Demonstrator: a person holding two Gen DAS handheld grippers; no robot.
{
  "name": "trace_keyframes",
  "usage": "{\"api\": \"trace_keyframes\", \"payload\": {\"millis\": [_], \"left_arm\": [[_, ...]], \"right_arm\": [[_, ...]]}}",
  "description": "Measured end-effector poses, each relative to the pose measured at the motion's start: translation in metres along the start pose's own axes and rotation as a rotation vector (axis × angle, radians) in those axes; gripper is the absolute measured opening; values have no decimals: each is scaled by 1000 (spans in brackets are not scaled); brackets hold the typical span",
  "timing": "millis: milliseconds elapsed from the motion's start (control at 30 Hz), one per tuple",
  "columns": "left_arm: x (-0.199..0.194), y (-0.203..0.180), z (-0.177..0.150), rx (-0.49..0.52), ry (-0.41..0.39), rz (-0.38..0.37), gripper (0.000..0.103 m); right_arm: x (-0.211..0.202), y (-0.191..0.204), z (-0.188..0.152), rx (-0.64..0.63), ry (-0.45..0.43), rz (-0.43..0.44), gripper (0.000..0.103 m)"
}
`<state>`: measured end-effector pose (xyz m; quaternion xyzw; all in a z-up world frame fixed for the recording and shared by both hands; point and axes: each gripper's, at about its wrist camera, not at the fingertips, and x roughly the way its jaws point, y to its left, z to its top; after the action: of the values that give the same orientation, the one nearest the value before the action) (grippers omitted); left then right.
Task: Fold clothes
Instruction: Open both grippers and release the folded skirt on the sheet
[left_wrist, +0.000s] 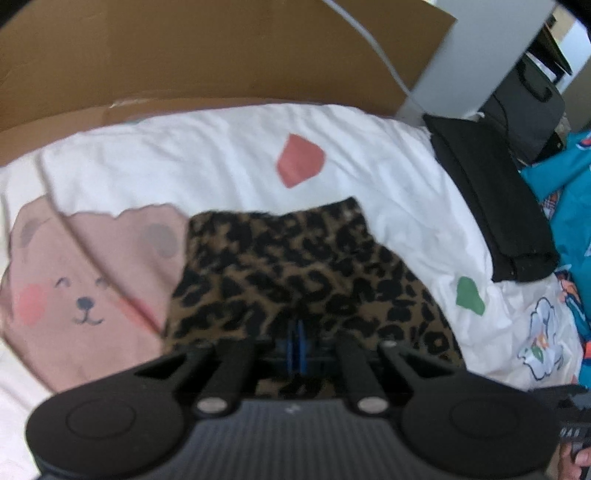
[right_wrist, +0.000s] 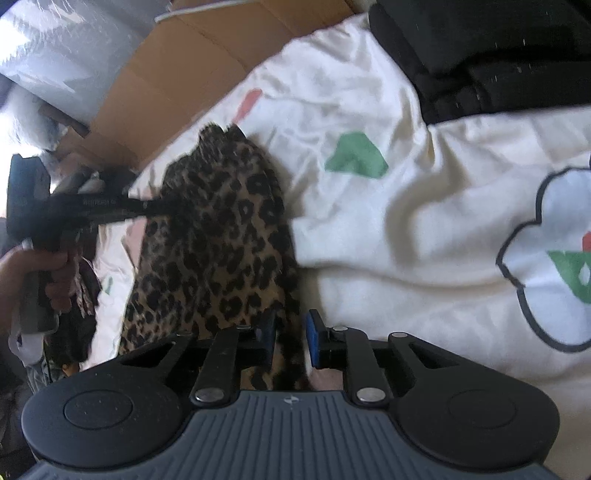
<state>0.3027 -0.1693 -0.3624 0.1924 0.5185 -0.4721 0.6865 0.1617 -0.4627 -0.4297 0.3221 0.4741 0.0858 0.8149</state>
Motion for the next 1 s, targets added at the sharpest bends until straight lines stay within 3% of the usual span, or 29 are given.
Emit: {"api": "trace_keyframes", "payload": {"millis": [133,233,333,467,667,1000], "left_arm": [[7,16,-9,-32,29,33,7],[12,25,-16,-41,29,92,3],[12,28,-19,-37,17,131,2],[5,18,-21,48,3,206,2],[-17,23,-26,38,-16,135,3],[-47,23,-55,-16,29,-66,4]], "right_arm": [[-5,8,7,-14,-47,22,18],[-7,15,12,-19,-77,55,18],[-1,24,14,-48,-66,67,19],[14,32,11,-84,-27,70,19],[27,20,1,-63,22,-27,17],[17,24,5,-69,1,21,17]]}}
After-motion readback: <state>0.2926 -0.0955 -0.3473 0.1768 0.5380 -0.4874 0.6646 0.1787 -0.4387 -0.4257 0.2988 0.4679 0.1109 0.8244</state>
